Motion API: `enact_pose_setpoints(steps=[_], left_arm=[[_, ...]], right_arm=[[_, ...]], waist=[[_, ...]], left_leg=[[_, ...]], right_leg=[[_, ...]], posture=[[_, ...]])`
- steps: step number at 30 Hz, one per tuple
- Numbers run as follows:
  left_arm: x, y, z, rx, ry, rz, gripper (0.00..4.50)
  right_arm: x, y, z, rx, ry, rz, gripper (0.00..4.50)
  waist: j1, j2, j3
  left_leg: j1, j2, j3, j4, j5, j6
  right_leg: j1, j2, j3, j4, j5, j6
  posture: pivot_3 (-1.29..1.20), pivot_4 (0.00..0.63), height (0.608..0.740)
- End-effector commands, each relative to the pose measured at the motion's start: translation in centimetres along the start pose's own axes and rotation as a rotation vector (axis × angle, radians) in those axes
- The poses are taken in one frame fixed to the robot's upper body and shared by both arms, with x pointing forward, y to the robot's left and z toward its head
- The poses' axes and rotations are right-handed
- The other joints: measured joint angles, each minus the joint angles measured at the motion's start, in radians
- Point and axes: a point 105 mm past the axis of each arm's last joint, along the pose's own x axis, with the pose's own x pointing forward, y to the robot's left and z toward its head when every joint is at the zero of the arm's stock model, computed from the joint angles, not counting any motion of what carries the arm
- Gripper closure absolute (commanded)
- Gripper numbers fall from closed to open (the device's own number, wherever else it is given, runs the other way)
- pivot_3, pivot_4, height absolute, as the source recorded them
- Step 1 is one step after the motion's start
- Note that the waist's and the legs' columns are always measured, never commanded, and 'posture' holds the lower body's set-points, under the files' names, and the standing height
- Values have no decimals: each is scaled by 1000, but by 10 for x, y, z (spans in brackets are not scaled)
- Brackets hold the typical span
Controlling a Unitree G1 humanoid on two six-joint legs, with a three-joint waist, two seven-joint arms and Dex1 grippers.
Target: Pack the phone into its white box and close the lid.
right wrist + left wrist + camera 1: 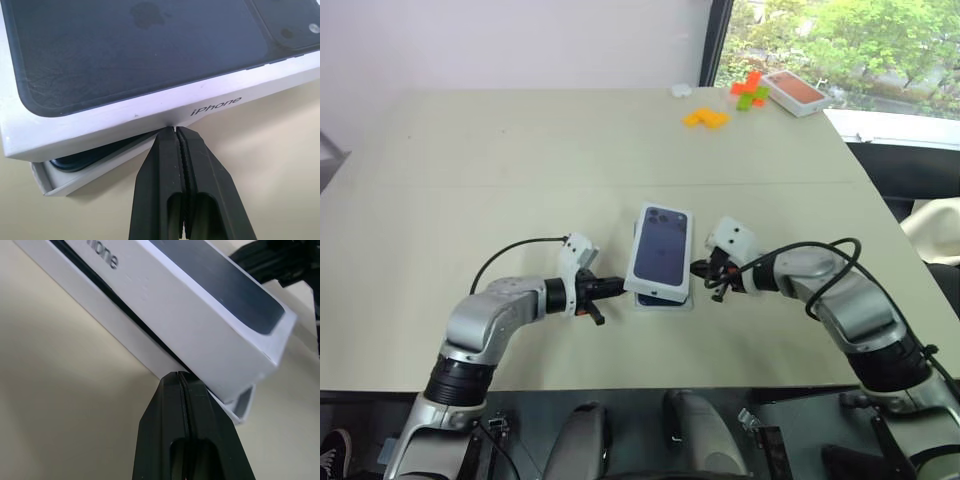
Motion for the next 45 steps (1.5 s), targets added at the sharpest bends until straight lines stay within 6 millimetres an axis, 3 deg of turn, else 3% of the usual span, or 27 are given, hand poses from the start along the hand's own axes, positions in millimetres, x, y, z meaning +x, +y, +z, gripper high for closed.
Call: enact_pose_setpoints(steps=[1, 12, 17, 25, 30, 36, 45], left_arm=[[-10, -14, 7, 29, -3, -57, 4500], [-42, -22, -3, 47, 90, -105, 4500], [-37, 16, 20, 142, -49, 98, 4500], [-14, 51, 45, 182, -191, 268, 4500], [8, 48, 52, 183, -236, 260, 4500], [27, 39, 56, 184, -255, 221, 4500], [25, 26, 44, 160, -218, 167, 4500]], right_arm=[[-3, -3, 7, -55, -15, -6, 4434], [-8, -13, 1, -171, 18, -18, 4434], [-10, -25, 0, -193, 35, -52, 4434], [-10, -55, 2, -226, 55, -190, 4434], [-5, -68, 20, -231, -9, -276, 4434], [4, -63, 26, -225, -40, -271, 4434], [10, -51, 28, -218, -59, -228, 4434]], waist=[[-1, 0, 0], [-1, 0, 0], [3, 0, 0], [3, 0, 0], [2, 0, 0], [2, 0, 0], [0, 0, 0]], left_leg=[[0, 0, 0, 0, 0, 0], [0, 0, 0, 0, 0, 0], [0, 0, 0, 1, 0, 0], [0, -1, 1, 1, 0, 0], [0, -1, 1, 1, 0, 0], [0, -1, 1, 1, 0, 0], [0, -1, 0, 1, 0, 0]], right_leg=[[0, 0, 0, 0, 0, 0], [0, 0, 0, 0, -1, -1], [0, 0, 0, 0, -2, -2], [0, -1, 0, 0, 0, 0], [0, -1, 0, 0, 0, 0], [0, -1, 0, 0, 0, 0], [0, -1, 0, 0, 1, 1]], posture=[[0, 150, 740], [0, 150, 740], [0, 150, 740], [0, 150, 740], [0, 150, 740], [0, 150, 740], [0, 150, 740]])
